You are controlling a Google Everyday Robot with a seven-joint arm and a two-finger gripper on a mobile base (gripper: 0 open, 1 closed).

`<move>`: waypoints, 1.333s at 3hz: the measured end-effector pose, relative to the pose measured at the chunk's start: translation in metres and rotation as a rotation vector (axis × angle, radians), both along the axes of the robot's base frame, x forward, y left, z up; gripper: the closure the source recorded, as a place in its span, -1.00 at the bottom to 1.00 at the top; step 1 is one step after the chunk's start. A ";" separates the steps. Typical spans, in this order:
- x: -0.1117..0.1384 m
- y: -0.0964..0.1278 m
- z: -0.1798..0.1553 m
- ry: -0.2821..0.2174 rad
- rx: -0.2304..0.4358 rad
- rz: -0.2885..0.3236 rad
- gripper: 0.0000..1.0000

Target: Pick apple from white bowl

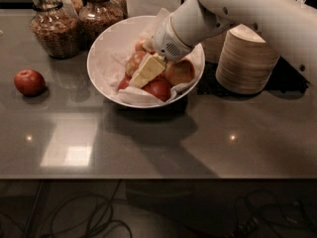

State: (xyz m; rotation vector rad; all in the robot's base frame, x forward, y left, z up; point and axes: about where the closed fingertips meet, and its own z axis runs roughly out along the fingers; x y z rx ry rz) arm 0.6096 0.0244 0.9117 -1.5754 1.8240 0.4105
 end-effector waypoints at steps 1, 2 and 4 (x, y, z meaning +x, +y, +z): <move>0.002 0.001 -0.002 0.007 -0.004 0.000 -0.56; 0.004 0.001 -0.007 0.017 -0.009 -0.001 -0.54; 0.003 0.001 -0.004 0.018 -0.009 -0.001 0.28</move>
Offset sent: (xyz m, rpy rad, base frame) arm 0.0169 -0.0017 -0.0365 -0.0352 0.0689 -0.0139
